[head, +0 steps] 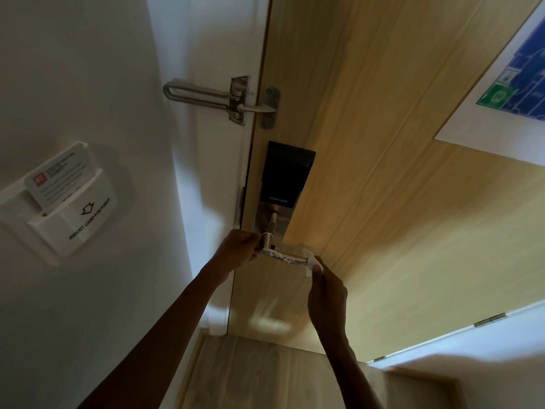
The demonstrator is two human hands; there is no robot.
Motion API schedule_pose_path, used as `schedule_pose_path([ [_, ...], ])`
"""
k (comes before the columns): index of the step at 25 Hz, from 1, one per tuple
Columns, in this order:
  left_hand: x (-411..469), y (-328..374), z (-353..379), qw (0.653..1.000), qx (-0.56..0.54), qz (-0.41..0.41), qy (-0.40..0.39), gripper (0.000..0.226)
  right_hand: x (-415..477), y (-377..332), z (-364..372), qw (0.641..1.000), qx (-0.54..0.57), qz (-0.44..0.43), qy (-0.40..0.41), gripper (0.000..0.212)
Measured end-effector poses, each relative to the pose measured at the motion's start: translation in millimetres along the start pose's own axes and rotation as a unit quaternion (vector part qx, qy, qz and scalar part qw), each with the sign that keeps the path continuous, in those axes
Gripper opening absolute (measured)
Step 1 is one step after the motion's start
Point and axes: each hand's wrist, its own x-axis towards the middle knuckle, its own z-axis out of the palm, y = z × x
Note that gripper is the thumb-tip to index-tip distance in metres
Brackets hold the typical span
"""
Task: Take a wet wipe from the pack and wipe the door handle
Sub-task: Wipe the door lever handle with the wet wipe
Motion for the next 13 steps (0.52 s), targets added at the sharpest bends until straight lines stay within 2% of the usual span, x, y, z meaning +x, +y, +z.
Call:
schedule_pose_path([
  [6, 0, 2, 1, 1.0, -0.002, 0.001, 0.001, 0.027, 1, -2, -1, 0.996, 0.041, 0.072, 0.011, 0.033],
  [10, 0, 2, 1, 1.0, 0.001, 0.002, 0.002, 0.03, 3, -4, 1, 0.998, 0.03, 0.061, 0.016, 0.034],
  [13, 0, 1, 0, 1.0, 0.003, -0.001, 0.004, 0.032, 2, -8, 3, 1.0, -0.013, 0.008, 0.011, 0.034],
])
